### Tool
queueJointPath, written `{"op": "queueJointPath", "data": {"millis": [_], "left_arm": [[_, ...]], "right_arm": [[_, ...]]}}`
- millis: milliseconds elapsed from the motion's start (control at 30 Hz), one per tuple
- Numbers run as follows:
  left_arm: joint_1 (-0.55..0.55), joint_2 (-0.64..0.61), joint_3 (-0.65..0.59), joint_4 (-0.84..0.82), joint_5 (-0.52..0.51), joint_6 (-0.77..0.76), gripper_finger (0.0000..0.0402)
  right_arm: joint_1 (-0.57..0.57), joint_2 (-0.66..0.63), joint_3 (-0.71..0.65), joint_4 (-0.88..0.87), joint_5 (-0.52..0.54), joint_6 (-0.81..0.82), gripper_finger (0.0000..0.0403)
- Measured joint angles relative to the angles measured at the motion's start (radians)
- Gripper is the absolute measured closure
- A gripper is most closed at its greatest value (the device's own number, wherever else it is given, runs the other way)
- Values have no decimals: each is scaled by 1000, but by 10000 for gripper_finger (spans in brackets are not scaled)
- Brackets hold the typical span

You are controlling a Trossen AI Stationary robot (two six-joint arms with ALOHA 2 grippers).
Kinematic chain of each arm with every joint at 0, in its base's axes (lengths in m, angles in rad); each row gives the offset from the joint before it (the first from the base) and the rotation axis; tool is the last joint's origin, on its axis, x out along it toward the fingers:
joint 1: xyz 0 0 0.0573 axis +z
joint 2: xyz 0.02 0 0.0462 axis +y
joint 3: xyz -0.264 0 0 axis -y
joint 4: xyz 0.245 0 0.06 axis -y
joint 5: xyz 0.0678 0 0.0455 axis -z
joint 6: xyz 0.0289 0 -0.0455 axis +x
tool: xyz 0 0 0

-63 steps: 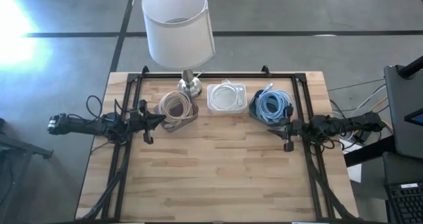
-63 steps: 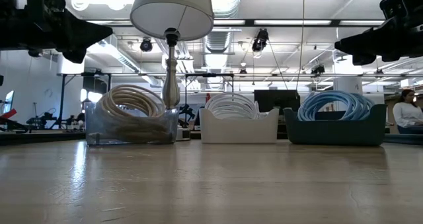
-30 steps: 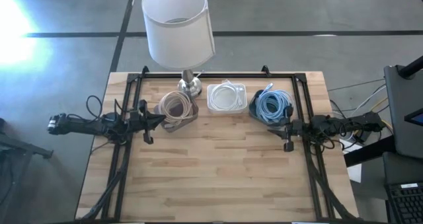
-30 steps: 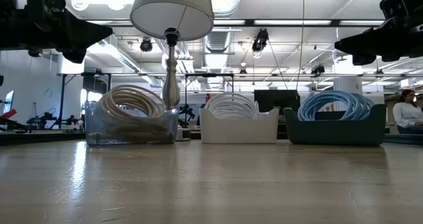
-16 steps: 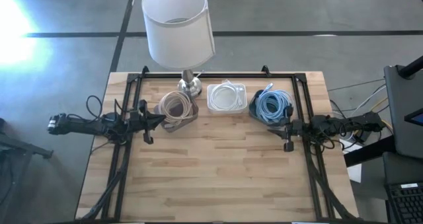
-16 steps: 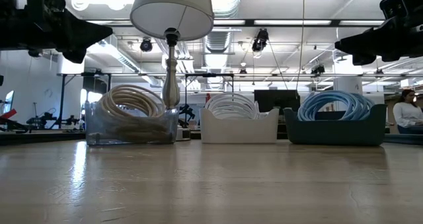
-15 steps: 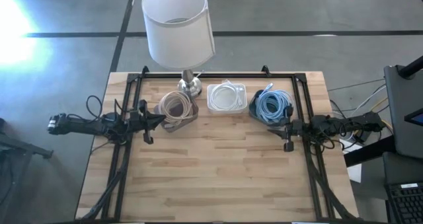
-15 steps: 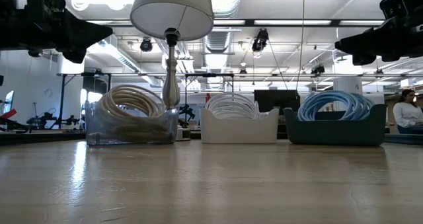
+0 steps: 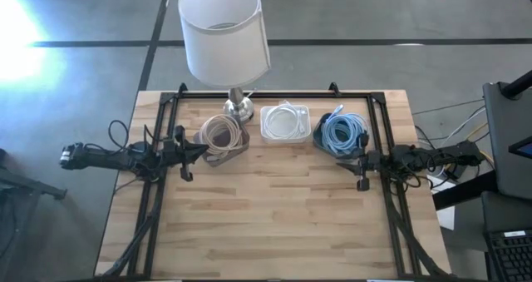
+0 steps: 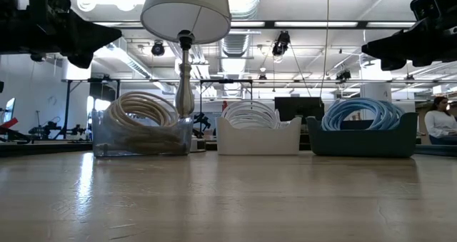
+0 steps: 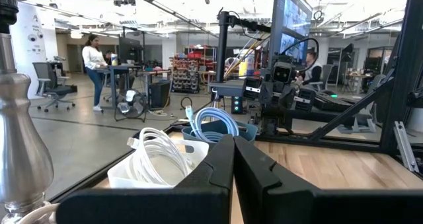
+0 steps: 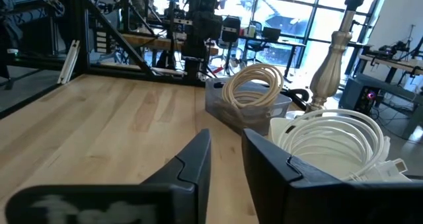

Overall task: Sort HDMI cables
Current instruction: Return to Home Position

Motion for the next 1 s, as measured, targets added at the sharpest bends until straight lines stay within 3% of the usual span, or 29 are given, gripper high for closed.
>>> {"op": "queueJointPath", "data": {"millis": [1000], "left_arm": [[0,0,0,0,0,0,390]], "right_arm": [[0,0,0,0,0,0,325]]}}
